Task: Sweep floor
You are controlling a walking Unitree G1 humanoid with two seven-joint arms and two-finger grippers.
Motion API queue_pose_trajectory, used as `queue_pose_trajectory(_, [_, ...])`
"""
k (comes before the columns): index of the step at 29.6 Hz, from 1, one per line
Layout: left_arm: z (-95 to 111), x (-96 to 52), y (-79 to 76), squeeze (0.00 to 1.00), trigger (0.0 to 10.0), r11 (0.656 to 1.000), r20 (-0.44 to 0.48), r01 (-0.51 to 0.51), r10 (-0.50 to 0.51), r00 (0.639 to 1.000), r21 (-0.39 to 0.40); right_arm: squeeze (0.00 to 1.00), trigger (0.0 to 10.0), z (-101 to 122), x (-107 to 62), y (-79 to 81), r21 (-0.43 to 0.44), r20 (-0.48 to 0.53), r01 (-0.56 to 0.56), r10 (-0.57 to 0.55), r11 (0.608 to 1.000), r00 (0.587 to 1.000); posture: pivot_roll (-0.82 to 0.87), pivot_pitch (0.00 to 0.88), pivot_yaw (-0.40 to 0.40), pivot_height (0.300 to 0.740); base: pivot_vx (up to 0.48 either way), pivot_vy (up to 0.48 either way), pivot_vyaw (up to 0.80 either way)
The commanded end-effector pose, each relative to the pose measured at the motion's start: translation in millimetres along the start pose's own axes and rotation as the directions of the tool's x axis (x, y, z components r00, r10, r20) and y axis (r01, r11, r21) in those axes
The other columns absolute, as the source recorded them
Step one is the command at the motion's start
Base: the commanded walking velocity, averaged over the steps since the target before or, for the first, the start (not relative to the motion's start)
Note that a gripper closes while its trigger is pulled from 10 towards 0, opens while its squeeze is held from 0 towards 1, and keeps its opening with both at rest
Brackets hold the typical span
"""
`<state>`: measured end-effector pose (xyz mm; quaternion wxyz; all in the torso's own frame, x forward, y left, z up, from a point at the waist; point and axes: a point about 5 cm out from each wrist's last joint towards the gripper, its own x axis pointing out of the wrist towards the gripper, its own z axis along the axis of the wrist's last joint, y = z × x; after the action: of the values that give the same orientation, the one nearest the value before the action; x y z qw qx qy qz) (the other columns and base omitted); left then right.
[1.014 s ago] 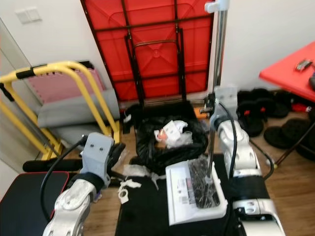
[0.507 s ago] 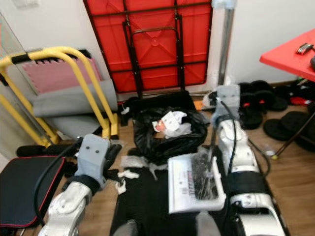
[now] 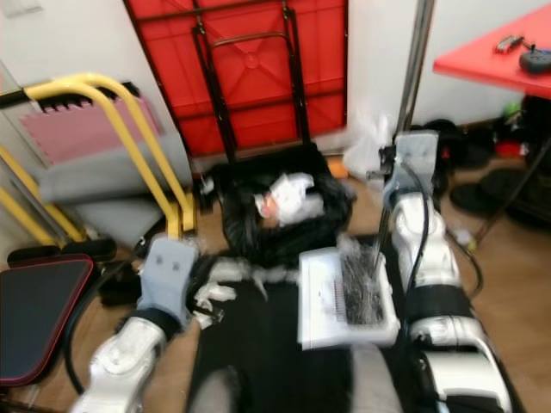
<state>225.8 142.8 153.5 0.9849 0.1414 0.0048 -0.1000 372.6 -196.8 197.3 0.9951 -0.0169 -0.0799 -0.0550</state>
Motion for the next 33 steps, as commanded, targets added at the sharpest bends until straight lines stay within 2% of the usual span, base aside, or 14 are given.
queue_pose_trajectory(1, [-3,-1.8,2.6,0.00,10.0,1.000,-0.023,-0.021,0.022,1.000,0.018,0.00,10.0,19,5.7,6.2,0.001,0.098,-0.012,0.012,1.000,0.995,-0.08,0.071,0.029,0.561,0.000,0.000,0.00])
queue_pose_trajectory(9, [-3,-4.5,1.5,0.00,10.0,1.000,-0.026,-0.014,0.015,1.000,0.026,0.00,10.0,11,9.4,6.2,-0.004,0.089,-0.009,0.009,1.000,0.996,-0.07,0.072,0.033,0.541,0.000,0.000,0.00])
queue_pose_trajectory(16, [-2,-6.2,1.2,0.00,10.0,0.999,-0.029,-0.018,0.018,0.999,0.028,0.00,10.0,-2,11.2,13.7,0.018,0.062,-0.044,0.042,0.999,0.997,-0.06,0.078,0.034,0.511,0.000,0.000,0.00])
queue_pose_trajectory(21, [-2,-6.8,1.4,0.00,10.0,0.999,-0.030,-0.016,0.017,0.999,0.031,0.00,10.0,-4,13.9,17.1,0.035,0.050,-0.064,0.063,0.997,0.997,-0.06,0.083,0.035,0.491,0.000,0.000,0.00])
queue_pose_trajectory(33, [0,-6.5,1.3,0.00,10.0,0.999,-0.030,-0.019,0.019,0.999,0.032,0.00,10.0,-7,18.2,20.0,0.015,0.054,-0.070,0.069,0.997,0.996,-0.06,0.093,0.033,0.452,0.000,0.000,0.00])
